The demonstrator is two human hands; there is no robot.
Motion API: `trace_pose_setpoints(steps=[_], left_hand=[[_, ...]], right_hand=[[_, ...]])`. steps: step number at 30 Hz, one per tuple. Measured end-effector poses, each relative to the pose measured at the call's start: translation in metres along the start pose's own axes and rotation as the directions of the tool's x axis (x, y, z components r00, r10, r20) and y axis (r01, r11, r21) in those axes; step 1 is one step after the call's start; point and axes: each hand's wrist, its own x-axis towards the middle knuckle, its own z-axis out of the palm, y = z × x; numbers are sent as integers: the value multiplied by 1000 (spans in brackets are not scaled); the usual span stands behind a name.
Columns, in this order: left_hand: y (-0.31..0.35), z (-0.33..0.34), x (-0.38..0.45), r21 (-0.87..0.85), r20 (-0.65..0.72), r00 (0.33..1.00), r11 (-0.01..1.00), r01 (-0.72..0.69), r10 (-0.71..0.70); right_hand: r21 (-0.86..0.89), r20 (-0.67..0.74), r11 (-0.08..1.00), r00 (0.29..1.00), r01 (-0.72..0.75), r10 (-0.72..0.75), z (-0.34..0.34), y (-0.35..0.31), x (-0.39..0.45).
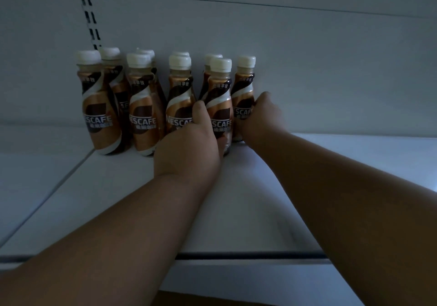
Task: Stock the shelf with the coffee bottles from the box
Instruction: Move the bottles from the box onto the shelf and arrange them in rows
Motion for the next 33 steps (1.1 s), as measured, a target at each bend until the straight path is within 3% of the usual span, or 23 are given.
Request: trace_pose_setpoints(steps=[4, 8, 13, 19, 27, 31, 33], left_hand=[[-2, 1, 1, 0, -3, 1000, 1000, -3, 3], [-2, -5, 0, -49, -2, 1000, 999, 11, -11], [-12, -20, -5, -152, 111, 994, 988, 20, -3], [-55, -38, -18, -71, 93, 995, 997, 43, -36], [-97, -56, -22, -165, 123, 988, 979, 115, -95], [-117, -61, -18, -188, 72, 981, 964, 190, -179], [-129, -62, -10, -275, -7, 953, 917, 289, -303]], right_hand=[[-9, -14, 1000, 1000, 18, -19, 0, 6, -17], [-4, -48, 987, 986, 161, -161, -1, 1, -39], [-35, -76, 967, 964, 252, -254, 2, -9, -68], [-101, 70, 924, 929, 369, -363, 15, -27, -82], [-199, 99, 896, 918, 397, -385, 26, -56, -87], [-192, 115, 881, 901, 433, -418, 32, -74, -93], [-156, 151, 866, 878, 475, -454, 38, -84, -98]])
